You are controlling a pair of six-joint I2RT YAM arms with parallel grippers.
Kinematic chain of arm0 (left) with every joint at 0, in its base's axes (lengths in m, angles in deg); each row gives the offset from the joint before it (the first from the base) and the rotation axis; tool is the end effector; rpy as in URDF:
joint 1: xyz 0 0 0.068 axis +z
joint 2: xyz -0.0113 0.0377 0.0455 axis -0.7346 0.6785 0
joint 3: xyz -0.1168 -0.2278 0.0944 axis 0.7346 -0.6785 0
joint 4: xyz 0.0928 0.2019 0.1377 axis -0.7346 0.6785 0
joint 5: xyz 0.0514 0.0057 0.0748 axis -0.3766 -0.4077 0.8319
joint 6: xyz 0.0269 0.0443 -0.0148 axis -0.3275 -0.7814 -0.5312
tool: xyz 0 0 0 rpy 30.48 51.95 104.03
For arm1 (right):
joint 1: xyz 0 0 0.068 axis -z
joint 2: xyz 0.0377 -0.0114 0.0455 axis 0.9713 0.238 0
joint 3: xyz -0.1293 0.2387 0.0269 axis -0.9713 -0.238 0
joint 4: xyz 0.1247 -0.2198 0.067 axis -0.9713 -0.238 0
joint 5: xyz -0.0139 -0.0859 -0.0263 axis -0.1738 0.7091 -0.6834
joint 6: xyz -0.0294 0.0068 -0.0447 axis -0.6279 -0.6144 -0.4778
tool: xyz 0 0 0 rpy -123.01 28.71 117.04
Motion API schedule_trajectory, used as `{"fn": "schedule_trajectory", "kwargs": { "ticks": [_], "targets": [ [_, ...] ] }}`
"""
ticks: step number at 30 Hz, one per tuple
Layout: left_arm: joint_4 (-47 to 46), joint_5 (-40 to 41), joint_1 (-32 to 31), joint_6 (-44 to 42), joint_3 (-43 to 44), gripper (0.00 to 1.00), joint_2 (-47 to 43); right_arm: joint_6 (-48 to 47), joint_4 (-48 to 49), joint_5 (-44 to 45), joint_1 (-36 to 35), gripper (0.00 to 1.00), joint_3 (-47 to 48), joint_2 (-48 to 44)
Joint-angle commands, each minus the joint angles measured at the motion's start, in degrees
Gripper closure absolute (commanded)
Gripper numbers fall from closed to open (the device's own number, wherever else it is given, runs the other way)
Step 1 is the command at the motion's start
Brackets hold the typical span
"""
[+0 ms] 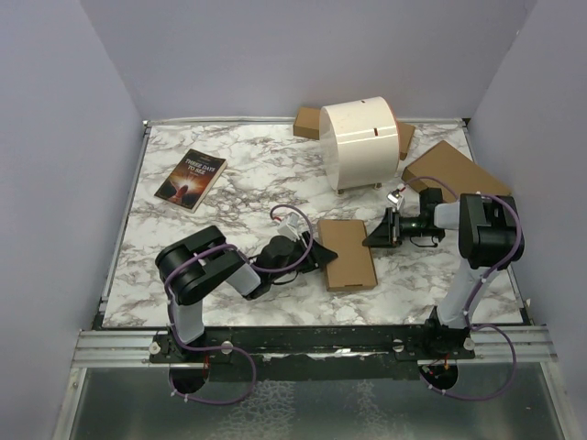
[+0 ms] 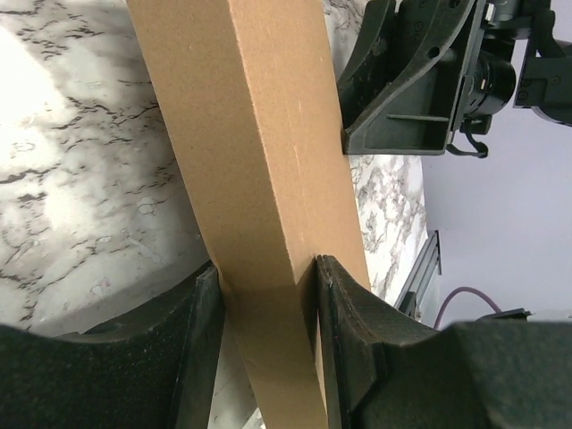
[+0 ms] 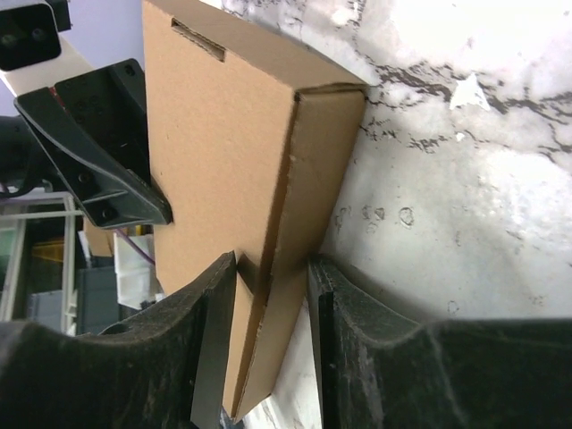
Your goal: Fold the paper box
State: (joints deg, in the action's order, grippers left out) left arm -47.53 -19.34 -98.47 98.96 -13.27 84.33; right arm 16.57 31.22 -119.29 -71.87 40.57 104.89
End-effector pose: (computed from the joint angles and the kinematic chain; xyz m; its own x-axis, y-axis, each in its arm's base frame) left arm 0.1889 -0.2373 0.1098 -0.8081 -0.4557 -0.3733 0.1609 0.4388 -0.8840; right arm 0.2960 0.0110 0.0856 -0.9784 0.0665 -0.1955 -0.1603 0.3523 0.9220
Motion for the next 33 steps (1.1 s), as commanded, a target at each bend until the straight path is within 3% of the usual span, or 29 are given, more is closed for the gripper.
{"fn": "schedule_trajectory", "kwargs": {
  "ticks": [1,10,13,18,26,30,33],
  "targets": [
    [2.98,1.47,-1.07,-2.67,1.29,0.74,-1.29,-5.26,-1.67,2.88,-0.84,0.61,0.78,-3.95],
    [5.20,2.58,-1.19,-3.41,1.12,0.76,-2.70,-6.91,-2.54,8.29,-1.64,0.49,1.30,-8.20],
    [5.62,2.52,-1.18,-3.65,1.28,0.77,-2.58,-6.80,-2.25,10.15,-1.64,0.53,1.28,-8.71],
    [5.87,2.45,-1.18,-3.77,1.62,0.77,-2.38,-6.48,-2.02,10.93,-1.70,0.69,1.15,-8.83],
    [7.46,2.26,-1.27,-4.70,2.60,0.77,-2.75,-8.57,-2.51,13.50,-6.65,0.82,1.47,-11.46],
    [8.69,2.33,-1.29,-5.61,2.61,0.77,-3.87,-9.60,-3.95,11.58,-7.44,0.79,2.50,-11.80],
    [9.65,2.50,-1.27,-6.73,2.09,0.77,-5.62,-10.88,-5.67,11.03,-7.44,0.68,3.70,-11.67]
  ]
}}
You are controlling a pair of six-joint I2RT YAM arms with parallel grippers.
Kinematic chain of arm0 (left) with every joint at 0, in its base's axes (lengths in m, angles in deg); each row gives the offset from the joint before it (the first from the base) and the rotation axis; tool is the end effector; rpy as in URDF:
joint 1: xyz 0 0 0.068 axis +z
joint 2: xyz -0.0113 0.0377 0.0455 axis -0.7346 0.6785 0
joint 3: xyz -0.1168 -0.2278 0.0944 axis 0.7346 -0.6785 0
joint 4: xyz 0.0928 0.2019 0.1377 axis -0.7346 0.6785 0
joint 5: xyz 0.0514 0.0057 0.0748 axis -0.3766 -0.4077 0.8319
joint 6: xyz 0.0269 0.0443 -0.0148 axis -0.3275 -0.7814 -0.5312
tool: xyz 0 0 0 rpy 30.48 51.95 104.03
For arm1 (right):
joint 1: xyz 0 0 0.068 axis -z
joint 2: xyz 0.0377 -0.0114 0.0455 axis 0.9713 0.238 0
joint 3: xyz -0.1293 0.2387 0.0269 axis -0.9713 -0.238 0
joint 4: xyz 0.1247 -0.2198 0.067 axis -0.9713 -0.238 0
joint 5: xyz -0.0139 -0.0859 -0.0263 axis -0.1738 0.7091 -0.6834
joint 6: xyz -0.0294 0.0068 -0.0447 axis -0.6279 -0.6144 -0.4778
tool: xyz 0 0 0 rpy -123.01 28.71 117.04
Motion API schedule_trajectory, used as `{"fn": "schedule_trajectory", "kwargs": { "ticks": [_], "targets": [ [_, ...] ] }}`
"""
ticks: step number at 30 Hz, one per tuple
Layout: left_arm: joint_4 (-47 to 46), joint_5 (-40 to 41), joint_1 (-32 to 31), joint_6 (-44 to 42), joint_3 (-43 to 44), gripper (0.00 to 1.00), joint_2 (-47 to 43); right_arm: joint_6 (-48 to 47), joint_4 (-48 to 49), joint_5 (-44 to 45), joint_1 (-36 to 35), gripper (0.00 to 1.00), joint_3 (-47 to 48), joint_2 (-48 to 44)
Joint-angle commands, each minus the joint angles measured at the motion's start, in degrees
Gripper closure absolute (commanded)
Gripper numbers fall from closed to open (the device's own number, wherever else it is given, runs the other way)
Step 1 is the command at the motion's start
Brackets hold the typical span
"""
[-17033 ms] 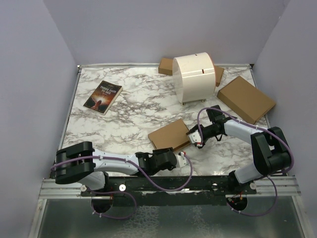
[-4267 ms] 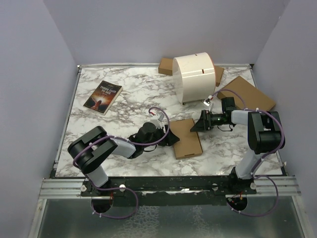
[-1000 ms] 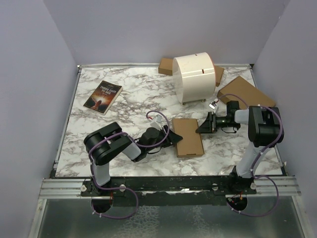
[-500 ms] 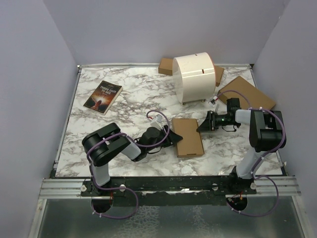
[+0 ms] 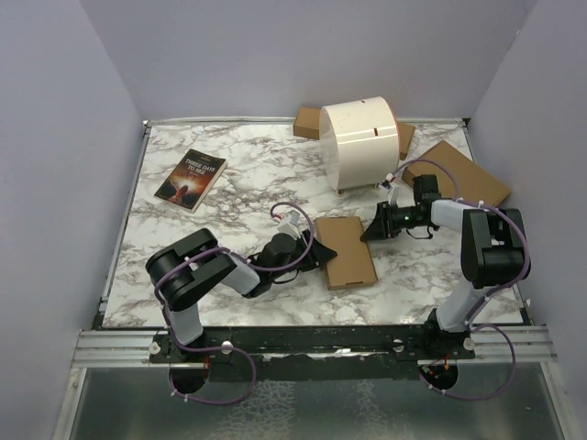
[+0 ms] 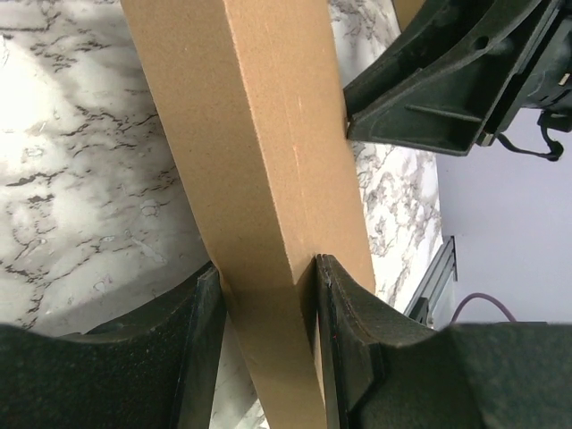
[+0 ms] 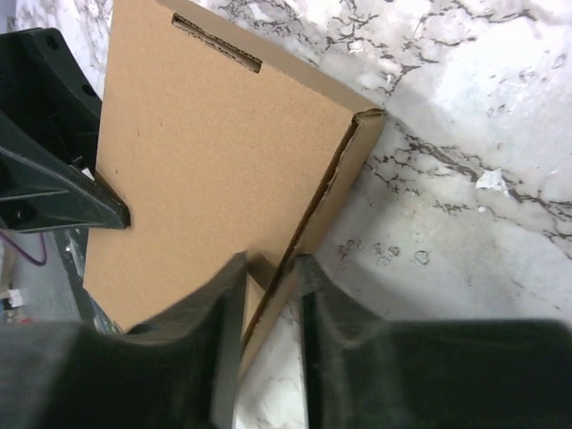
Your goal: Fold the paper box
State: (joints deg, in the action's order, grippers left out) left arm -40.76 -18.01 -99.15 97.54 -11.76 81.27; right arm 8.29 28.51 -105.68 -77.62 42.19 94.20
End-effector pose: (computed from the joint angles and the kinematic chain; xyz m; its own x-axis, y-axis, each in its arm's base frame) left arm 0.1884 -0.2412 0.1185 -0.8066 -0.4393 -0.3954 0.1601 0.4816 -0.8616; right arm 0.2992 0.0370 0.1349 -0.8794 -0.1136 -0.4623 -0.4467 0.5326 0.7189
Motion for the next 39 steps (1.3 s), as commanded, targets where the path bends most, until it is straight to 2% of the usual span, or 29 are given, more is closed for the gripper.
{"fn": "schedule_trajectory", "kwargs": {
  "ticks": [1,6,15,19,24,31,36,39],
  "targets": [
    [3.43,1.21,-0.59,-5.81,0.33,0.77,-3.47,-3.19,-3.80,-2.59,-1.64,0.64,2.70,-1.12],
    [8.76,2.28,-0.30,-8.67,-0.97,0.78,-9.69,-6.24,-7.03,-3.31,-0.56,0.48,4.50,-4.31],
    [25.24,1.90,3.56,-14.70,-2.48,0.79,-23.44,-7.81,-8.93,-8.00,5.12,0.46,4.67,-11.89],
    [38.00,1.28,6.80,-20.14,0.18,0.80,-30.54,-7.50,-9.03,-8.68,6.50,0.46,4.56,-12.66],
    [62.45,3.99,10.88,-30.89,10.45,0.82,-36.46,-7.25,-8.82,-8.98,7.18,0.45,4.42,-13.30],
    [92.05,15.18,11.78,-43.76,29.56,0.82,-31.90,-7.07,-8.67,-8.50,7.63,0.45,4.27,-13.84],
    [101.33,23.26,11.79,-47.54,36.31,0.82,-27.80,-7.07,-8.69,-8.56,7.87,0.45,4.32,-13.97],
    [106.49,30.57,11.82,-48.48,39.16,0.85,-24.92,-7.07,-8.72,-8.57,8.06,0.45,4.23,-14.00]
  ]
}}
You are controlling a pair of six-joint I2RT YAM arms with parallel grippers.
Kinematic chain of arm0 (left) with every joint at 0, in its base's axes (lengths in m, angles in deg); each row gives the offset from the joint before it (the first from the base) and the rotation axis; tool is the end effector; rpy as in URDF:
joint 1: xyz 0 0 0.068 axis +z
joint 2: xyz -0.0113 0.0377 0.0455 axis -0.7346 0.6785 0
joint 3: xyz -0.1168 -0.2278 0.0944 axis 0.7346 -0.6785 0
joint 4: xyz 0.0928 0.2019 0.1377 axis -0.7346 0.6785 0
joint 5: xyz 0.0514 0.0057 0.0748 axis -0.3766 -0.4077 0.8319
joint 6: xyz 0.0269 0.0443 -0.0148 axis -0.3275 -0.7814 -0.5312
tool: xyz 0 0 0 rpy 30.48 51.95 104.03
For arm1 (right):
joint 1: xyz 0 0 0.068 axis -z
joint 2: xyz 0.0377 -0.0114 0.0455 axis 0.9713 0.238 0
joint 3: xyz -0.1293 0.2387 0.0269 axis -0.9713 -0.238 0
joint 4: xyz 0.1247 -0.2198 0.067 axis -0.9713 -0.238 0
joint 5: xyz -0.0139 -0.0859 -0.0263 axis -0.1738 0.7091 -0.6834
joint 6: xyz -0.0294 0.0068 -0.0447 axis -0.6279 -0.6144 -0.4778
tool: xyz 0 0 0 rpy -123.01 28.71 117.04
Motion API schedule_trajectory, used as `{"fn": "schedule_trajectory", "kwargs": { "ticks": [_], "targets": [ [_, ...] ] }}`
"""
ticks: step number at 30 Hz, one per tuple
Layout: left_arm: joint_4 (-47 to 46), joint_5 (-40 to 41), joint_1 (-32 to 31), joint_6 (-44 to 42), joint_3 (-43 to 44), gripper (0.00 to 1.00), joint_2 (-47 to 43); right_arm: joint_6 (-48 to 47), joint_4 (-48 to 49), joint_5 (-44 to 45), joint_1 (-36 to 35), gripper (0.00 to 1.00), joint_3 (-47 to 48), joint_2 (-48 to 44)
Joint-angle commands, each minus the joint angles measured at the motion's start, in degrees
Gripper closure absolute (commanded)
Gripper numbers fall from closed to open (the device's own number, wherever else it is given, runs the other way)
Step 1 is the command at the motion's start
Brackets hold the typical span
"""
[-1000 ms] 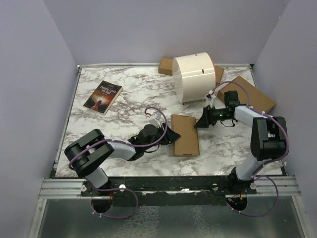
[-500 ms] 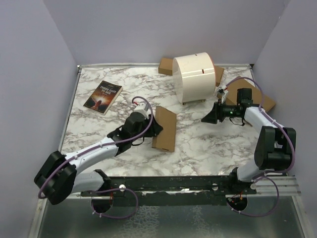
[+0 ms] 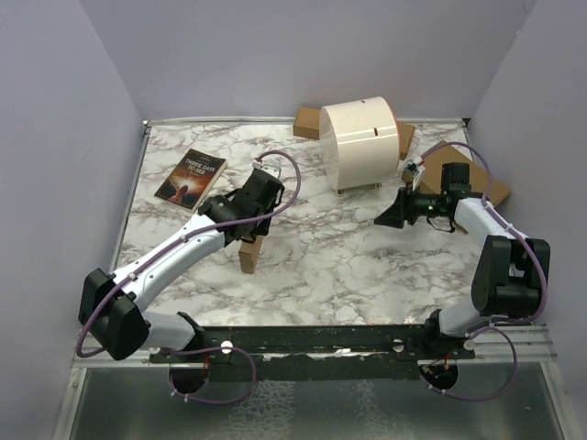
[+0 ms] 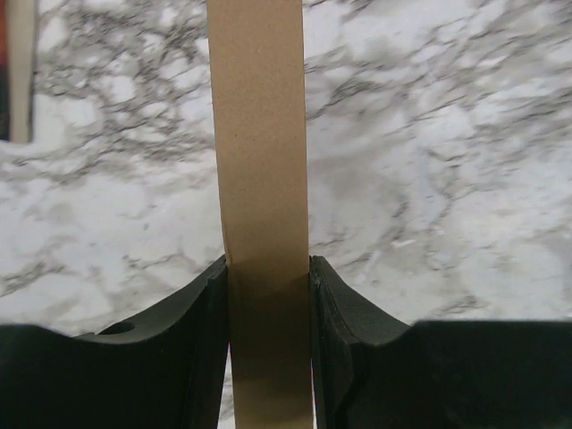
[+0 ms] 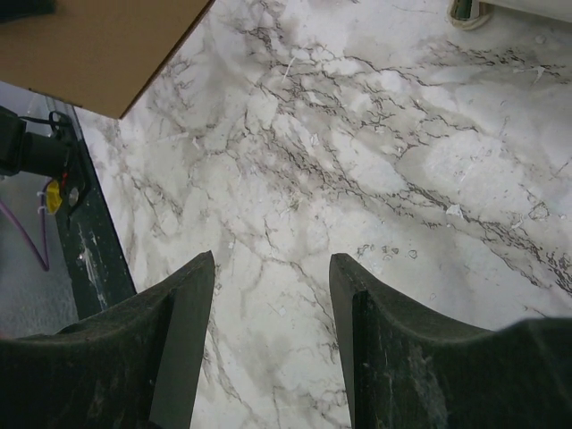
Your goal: Fold the paper box
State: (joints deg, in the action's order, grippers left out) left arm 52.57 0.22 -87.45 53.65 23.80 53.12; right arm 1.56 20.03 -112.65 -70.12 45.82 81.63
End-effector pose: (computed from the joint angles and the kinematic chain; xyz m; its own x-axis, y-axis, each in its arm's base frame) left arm 0.2140 -0.1670 0.3035 -0.6993 0.1408 -0.7008 0.2315 0.9722 -0.0358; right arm 0.2879 0.0013 0.2095 -0.7459 -0.0465 -0.6644 -0.5953 0.4939 0.6338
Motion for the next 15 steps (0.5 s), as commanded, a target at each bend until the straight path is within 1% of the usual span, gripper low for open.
{"fn": "schedule_trajectory", "kwargs": {
  "ticks": [1,4,7,11,15],
  "targets": [
    [14.77,14.69,0.12,-4.73,4.22,0.87,4.10,-0.34,-0.23,-1.67,0.64,0.45,0.56,-1.44],
    [18.50,21.36,0.10,-4.83,5.07,0.91,5.96,-0.34,-0.23,-1.60,0.74,0.45,0.56,-1.44],
    [21.30,28.63,0.17,-4.16,4.86,0.91,7.12,-0.34,-0.23,-1.60,0.75,0.45,0.58,-1.37],
    [20.21,29.67,0.21,-4.82,4.00,0.91,7.82,-0.43,-0.32,-1.68,0.83,0.45,0.62,-1.12],
    [18.13,30.03,0.21,-4.84,1.90,0.88,11.31,-0.47,-0.44,-1.73,0.83,0.45,0.64,-1.00]
  ]
}}
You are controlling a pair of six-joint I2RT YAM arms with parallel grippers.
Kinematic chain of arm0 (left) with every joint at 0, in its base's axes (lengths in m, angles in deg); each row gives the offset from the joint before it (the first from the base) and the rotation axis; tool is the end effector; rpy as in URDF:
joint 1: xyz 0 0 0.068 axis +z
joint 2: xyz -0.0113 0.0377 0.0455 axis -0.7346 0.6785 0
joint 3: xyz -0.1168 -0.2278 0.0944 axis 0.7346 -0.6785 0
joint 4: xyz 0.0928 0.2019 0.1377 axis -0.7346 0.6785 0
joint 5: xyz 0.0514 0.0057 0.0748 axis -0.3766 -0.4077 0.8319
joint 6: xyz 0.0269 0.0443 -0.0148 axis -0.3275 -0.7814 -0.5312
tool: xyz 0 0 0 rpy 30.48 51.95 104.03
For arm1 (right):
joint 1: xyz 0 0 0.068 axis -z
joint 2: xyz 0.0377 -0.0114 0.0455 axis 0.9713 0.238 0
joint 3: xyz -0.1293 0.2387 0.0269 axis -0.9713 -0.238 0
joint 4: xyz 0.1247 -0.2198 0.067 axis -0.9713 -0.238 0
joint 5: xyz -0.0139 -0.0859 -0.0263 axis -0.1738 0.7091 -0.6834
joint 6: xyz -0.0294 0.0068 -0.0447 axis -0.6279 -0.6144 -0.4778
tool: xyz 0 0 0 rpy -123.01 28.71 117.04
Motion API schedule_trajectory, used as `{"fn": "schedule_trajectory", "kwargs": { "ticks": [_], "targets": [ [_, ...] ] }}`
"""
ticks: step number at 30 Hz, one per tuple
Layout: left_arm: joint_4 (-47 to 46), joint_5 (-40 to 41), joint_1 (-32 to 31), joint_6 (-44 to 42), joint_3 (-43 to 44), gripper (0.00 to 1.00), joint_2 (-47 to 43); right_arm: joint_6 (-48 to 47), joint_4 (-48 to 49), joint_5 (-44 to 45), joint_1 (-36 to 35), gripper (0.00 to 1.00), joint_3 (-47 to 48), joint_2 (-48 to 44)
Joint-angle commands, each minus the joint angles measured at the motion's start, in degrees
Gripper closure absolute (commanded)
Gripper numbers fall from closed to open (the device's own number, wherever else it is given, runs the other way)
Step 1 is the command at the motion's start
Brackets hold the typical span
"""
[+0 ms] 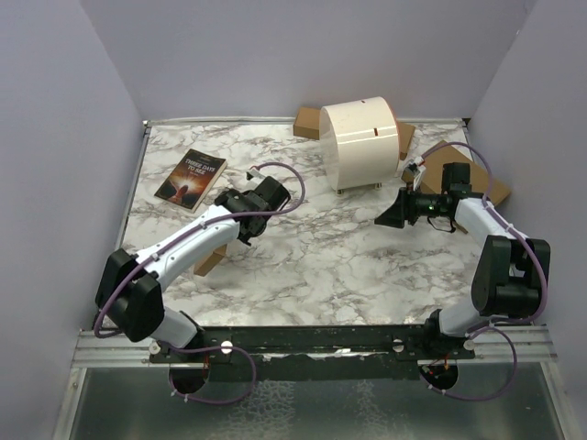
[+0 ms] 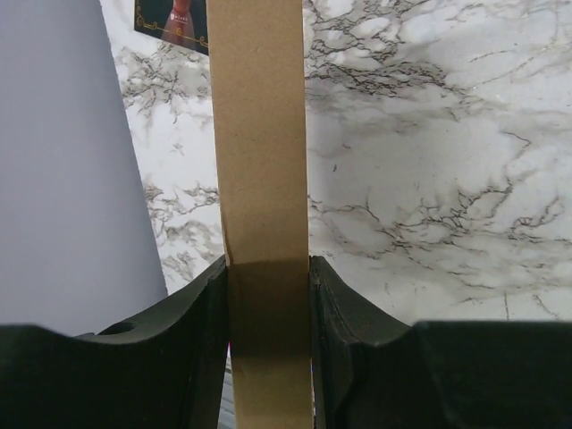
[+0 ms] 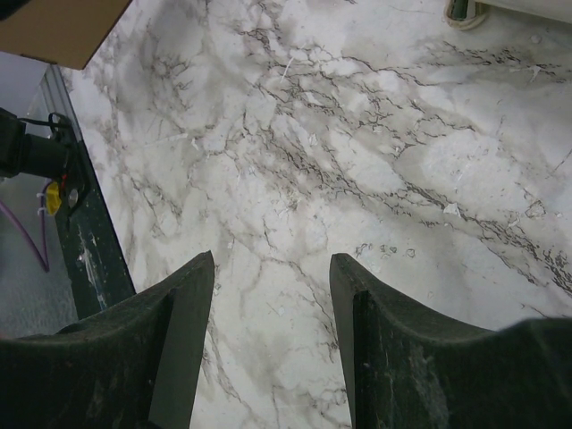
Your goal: Fold the paper box
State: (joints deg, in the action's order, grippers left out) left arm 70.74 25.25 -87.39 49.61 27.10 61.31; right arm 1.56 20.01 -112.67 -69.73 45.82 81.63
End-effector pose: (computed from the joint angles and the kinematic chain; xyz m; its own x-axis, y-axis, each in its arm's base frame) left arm 0.2210 -0.1550 0.2752 -0.7841 0.3765 -0.4933 0.0877 0.8541 0.5126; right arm 0.2878 -0.0007 0.2095 -0.7464 -0.0413 -0.6642 -0.5919 0.4976 0.6341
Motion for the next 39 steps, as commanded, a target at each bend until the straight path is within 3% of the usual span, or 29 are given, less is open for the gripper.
{"fn": "schedule_trajectory", "kwargs": {
  "ticks": [1,4,10,13,17,23,28,31,34,39],
  "targets": [
    [-0.19,5.43,0.13,-0.23,-1.72,0.87,4.42,-0.46,-0.39,-1.70,0.44,0.45,0.64,-1.00],
    [0.00,6.49,0.15,1.76,-2.04,0.80,9.03,-0.47,-0.39,-1.69,0.50,0.45,0.69,-1.03],
    [-0.31,5.02,-2.13,4.79,-0.43,0.25,14.59,-0.64,-0.47,-1.67,0.62,0.44,0.64,-0.70],
    [-3.71,0.95,-4.30,4.05,0.15,0.13,14.14,-0.73,-0.52,-1.67,0.70,0.44,0.64,-0.48],
    [-9.92,-6.72,-5.37,2.07,-0.31,0.08,9.40,-0.93,-0.65,-1.74,0.77,0.44,0.70,-0.35],
    [-21.97,-21.20,-5.13,0.12,-4.66,0.09,-1.76,-1.47,-1.04,-1.96,0.79,0.44,0.90,-0.49],
    [-37.89,-38.39,-0.42,0.26,-13.40,0.12,-12.78,-3.78,-2.43,-2.79,0.87,0.45,1.47,-1.41],
    [-54.32,-50.06,4.61,3.99,-23.28,0.10,-18.95,-4.90,-2.37,-2.70,0.96,0.45,1.50,-3.15],
    [-67.07,-54.84,8.66,10.29,-31.60,0.06,-22.62,-6.70,-2.55,-1.16,1.26,0.45,1.57,-5.58],
    [-75.30,-58.74,12.83,16.31,-34.72,0.01,-25.01,-9.74,-2.98,4.82,2.38,0.41,3.09,-10.12]
  ]
}}
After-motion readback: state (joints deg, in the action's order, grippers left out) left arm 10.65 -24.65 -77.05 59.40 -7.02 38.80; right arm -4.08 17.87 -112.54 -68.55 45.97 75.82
